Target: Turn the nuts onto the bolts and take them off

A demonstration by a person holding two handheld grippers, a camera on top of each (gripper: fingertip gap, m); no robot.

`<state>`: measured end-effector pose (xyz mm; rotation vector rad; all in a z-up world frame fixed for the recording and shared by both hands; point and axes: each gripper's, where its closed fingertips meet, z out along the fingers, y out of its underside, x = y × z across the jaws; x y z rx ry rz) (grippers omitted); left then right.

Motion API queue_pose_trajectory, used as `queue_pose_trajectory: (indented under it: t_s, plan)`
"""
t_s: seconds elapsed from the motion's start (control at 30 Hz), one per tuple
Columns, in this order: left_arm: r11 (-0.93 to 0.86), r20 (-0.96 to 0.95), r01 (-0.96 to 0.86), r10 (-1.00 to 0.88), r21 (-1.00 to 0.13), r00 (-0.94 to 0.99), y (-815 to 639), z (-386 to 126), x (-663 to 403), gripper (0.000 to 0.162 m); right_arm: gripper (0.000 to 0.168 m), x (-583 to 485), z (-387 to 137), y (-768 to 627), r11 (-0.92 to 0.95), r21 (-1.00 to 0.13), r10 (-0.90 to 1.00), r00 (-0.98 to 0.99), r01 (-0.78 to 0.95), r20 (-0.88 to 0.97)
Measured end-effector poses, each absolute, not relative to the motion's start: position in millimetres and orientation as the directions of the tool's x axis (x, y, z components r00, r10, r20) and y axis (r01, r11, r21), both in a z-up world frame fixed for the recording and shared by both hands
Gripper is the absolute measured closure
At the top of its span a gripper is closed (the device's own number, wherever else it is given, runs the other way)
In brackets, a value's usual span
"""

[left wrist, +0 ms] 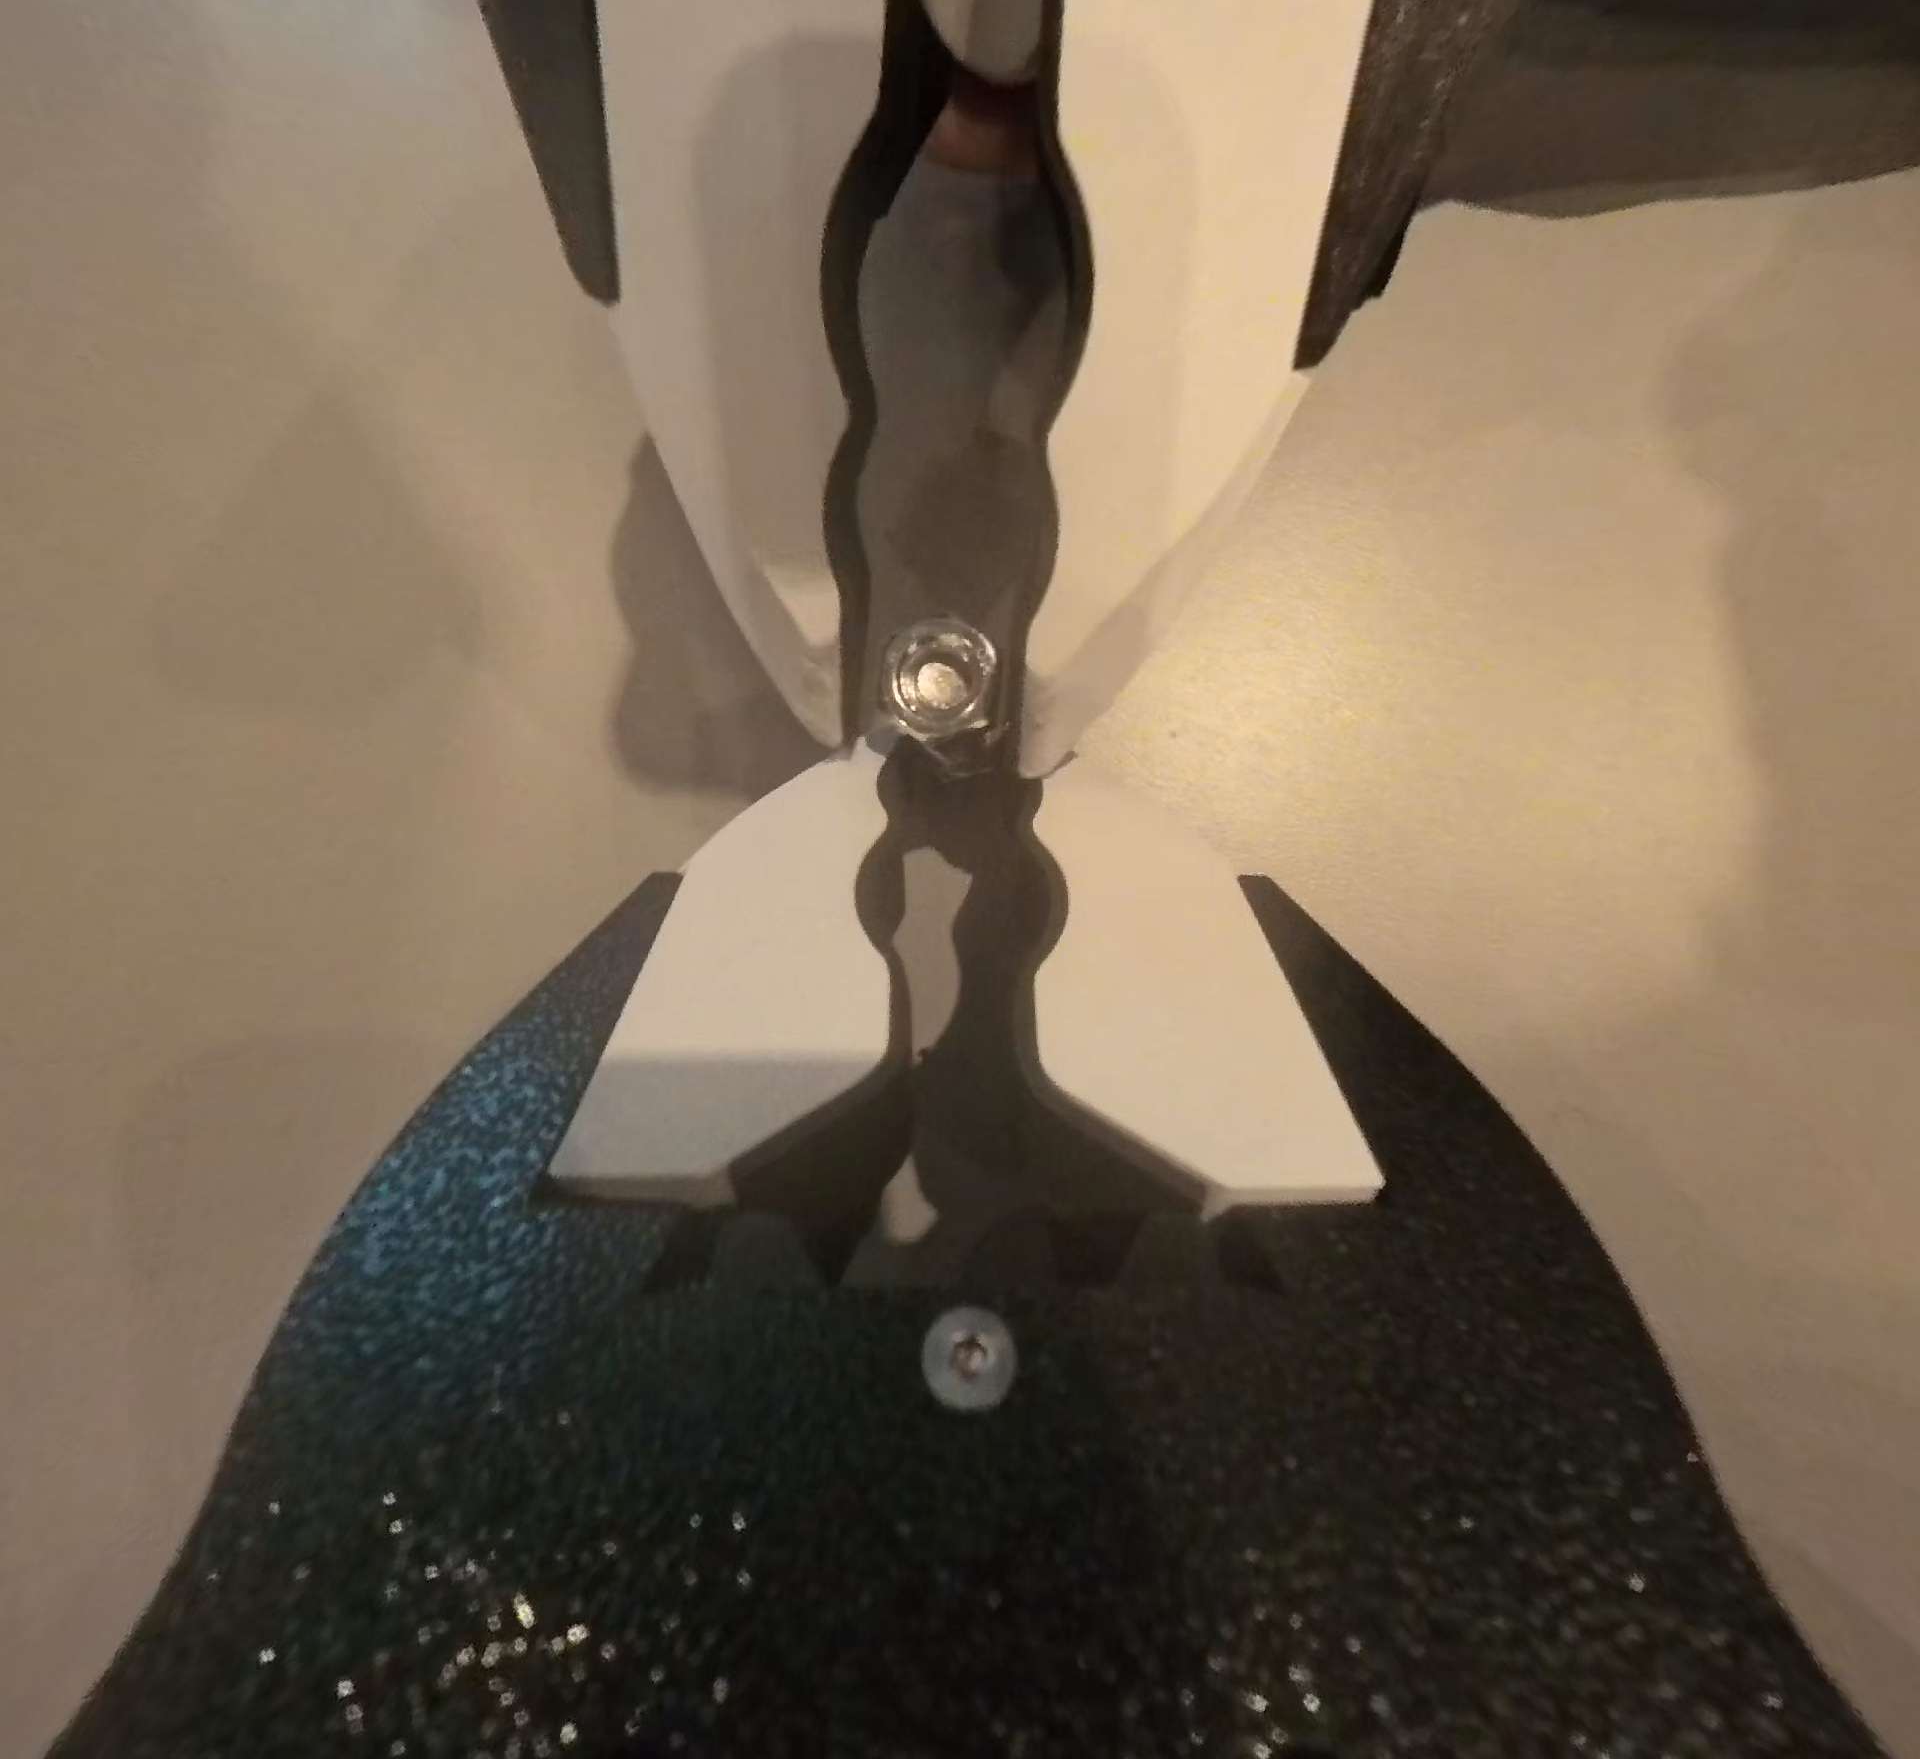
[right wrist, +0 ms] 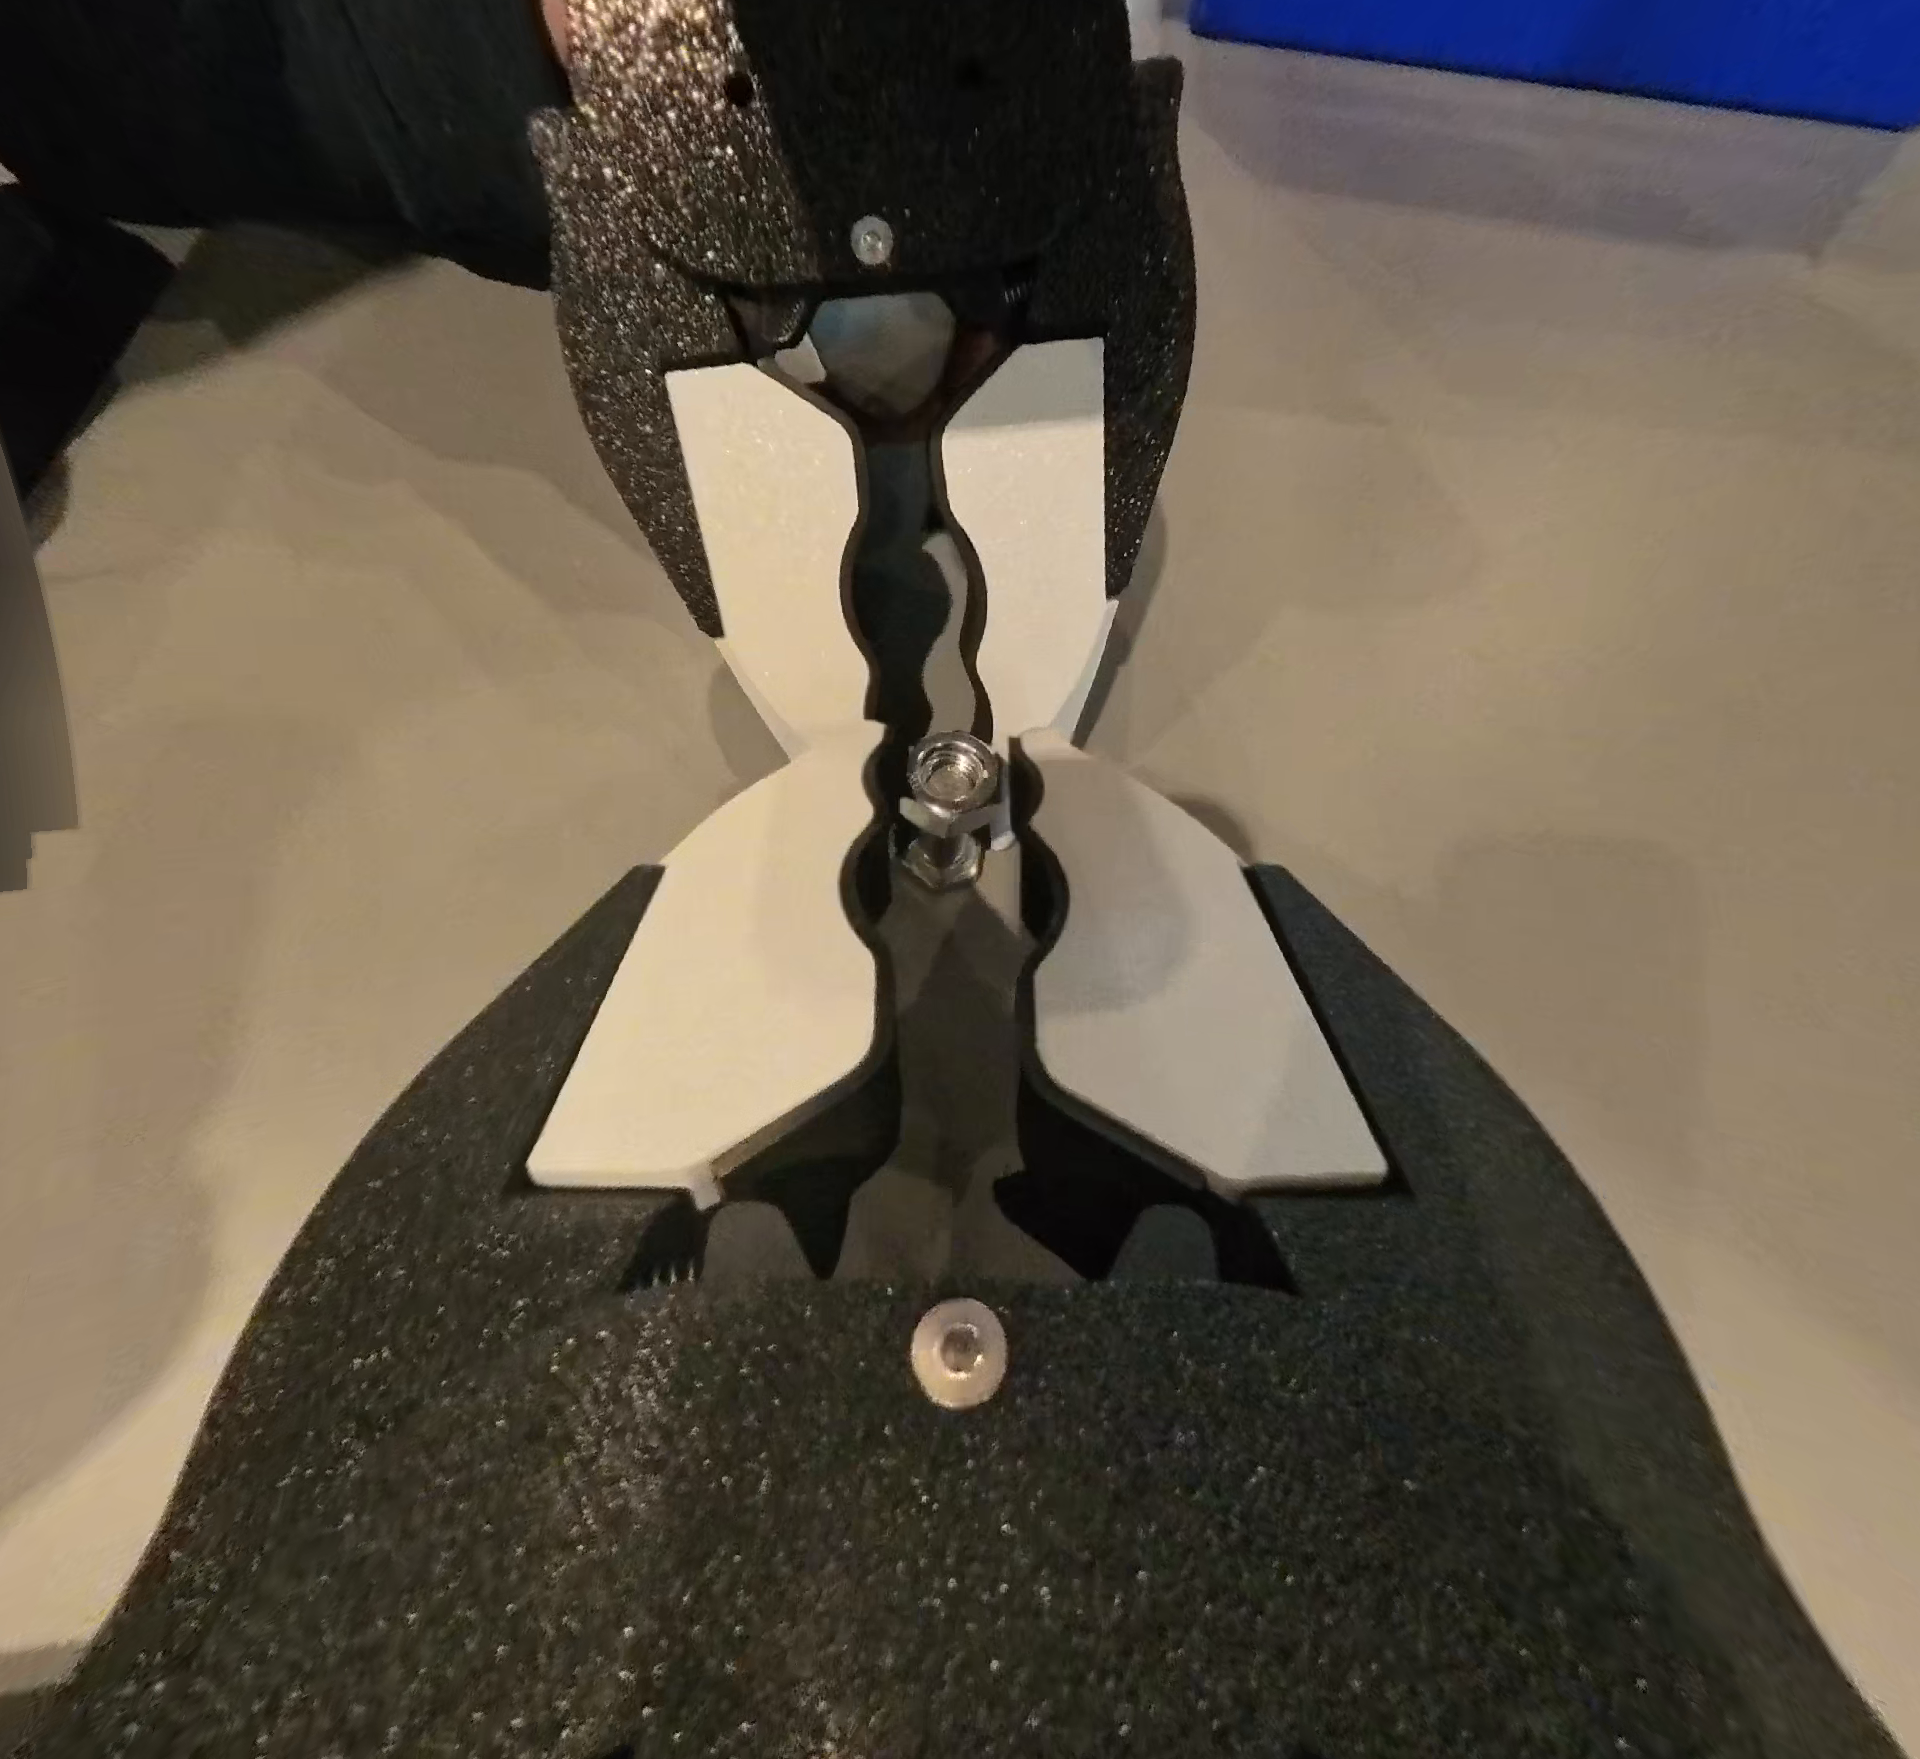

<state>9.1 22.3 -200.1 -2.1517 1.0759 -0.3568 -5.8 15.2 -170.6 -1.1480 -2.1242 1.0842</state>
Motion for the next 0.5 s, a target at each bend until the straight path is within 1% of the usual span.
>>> queue_pose_trajectory:
  t_s: [0.2, 0.4, 0.5]
  plan:
    - [-0.419, -0.055, -0.589, -0.782, -0.692, 0.621, 22.2, -200.4, 9.1, 0.146, 0.150, -6.3, -170.2, 15.1, 0.285, -0.845, 0.871, -0.490, 0.453, 0.031]
    - [-0.423, -0.052, -0.585, -0.779, -0.692, 0.625, 22.1, -200.6, 9.0, 0.146, 0.150, -7.2, -169.5, 17.2, 0.228, -0.865, 0.940, -0.332, 0.448, 0.076]
    - [-0.424, -0.052, -0.584, -0.778, -0.692, 0.626, 22.1, -200.6, 9.0, 0.146, 0.150, -7.6, -169.2, 19.4, 0.189, -0.871, 0.970, -0.222, 0.454, 0.095]
